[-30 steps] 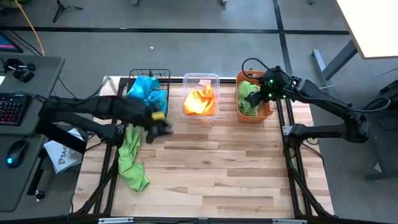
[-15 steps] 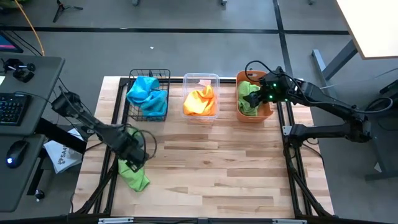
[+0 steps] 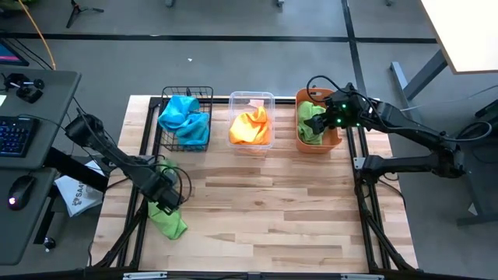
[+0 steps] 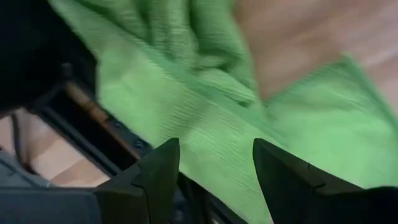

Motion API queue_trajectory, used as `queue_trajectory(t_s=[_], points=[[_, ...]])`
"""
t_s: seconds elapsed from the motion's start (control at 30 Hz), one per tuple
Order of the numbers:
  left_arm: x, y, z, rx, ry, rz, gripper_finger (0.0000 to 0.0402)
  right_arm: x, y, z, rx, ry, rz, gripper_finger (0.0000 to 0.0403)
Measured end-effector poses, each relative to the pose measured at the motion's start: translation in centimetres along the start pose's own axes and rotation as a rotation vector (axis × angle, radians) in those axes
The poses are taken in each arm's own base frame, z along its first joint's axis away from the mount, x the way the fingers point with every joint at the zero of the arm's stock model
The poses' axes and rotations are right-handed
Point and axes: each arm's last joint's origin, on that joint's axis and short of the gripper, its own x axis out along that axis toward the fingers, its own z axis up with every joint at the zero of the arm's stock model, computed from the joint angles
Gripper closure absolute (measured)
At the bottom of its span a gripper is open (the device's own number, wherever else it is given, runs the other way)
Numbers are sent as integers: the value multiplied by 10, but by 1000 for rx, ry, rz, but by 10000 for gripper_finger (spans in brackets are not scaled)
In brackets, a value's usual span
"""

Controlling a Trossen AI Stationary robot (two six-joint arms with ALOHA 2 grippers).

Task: Sort microfiber towel by color & place in baskets
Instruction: Put the green towel into the orange bin

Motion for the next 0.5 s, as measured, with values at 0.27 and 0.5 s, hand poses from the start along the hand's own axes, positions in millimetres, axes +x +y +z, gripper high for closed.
queue_trajectory(t_s=[0.27,0.5], points=[[26,1,5,-34,23,-60,209,0,0,0,17,-1,-2,93],[40,-3,7,31,40,-158,234,0,0,0,32,10,14,93]])
